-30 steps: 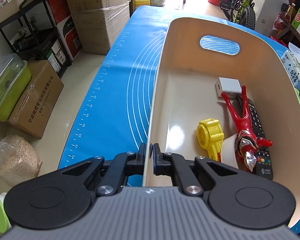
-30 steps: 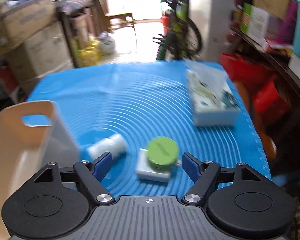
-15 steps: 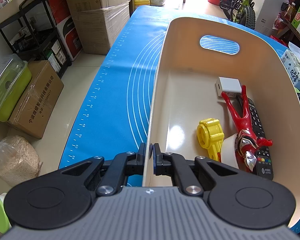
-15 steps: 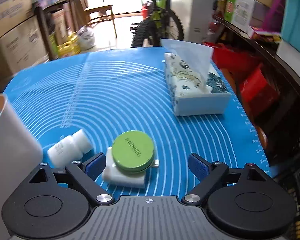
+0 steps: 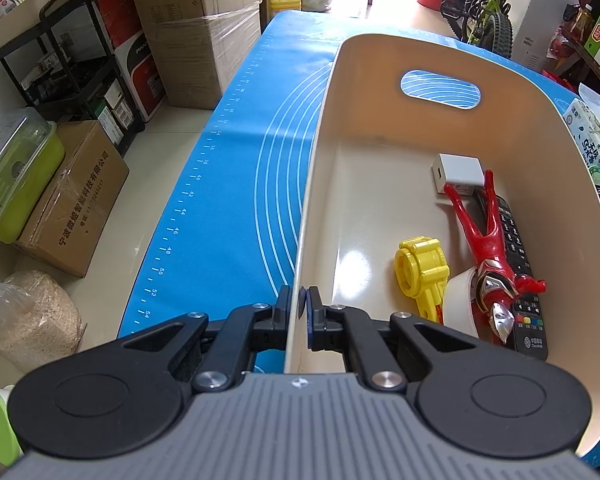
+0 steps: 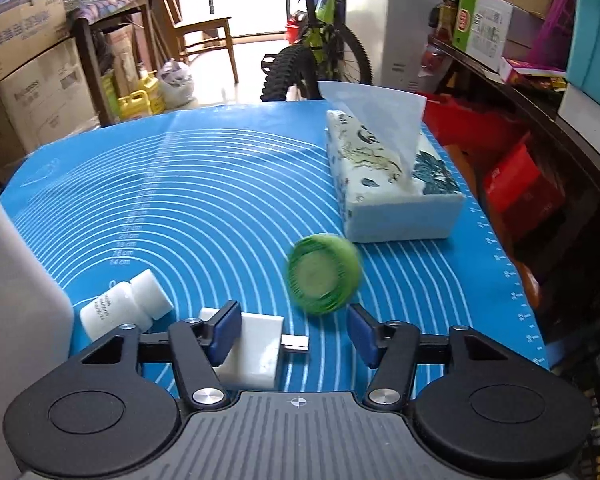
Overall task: Organize rigid objects
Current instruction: 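Move the right tool to the green ointment tin and grasp it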
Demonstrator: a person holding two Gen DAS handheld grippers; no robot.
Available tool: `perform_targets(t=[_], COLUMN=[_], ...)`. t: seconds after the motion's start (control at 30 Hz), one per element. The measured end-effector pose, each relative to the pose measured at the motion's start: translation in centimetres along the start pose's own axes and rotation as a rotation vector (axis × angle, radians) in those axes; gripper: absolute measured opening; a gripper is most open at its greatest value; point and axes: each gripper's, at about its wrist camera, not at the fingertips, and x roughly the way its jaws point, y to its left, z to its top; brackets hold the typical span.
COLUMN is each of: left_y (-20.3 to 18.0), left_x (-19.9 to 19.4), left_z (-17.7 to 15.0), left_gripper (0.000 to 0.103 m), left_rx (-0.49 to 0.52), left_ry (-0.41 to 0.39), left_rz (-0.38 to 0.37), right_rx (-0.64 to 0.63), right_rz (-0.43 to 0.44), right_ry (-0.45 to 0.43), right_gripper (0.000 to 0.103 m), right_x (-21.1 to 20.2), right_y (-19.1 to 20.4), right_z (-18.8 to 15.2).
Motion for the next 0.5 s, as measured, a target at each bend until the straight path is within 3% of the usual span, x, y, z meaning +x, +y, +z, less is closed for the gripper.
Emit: perform_targets(t=[0.17,0.5], left_y=[0.0,0.0], left_x=[0.0,0.1], left_z=[0.0,0.2], left_gripper=[0.009,0.009], left_rx=[0.000,0.007], left_ry=[0.000,0.004], left_rz=[0.000,0.005], right_rx=[0.041,0.046], right_rz=[0.001,-0.085], right_ry=[0.008,0.032], right_gripper=[0.064,0.064], right_x=[0.1,1.9], right_y=[-0.9,-3.9], right_z=[0.2,1.2])
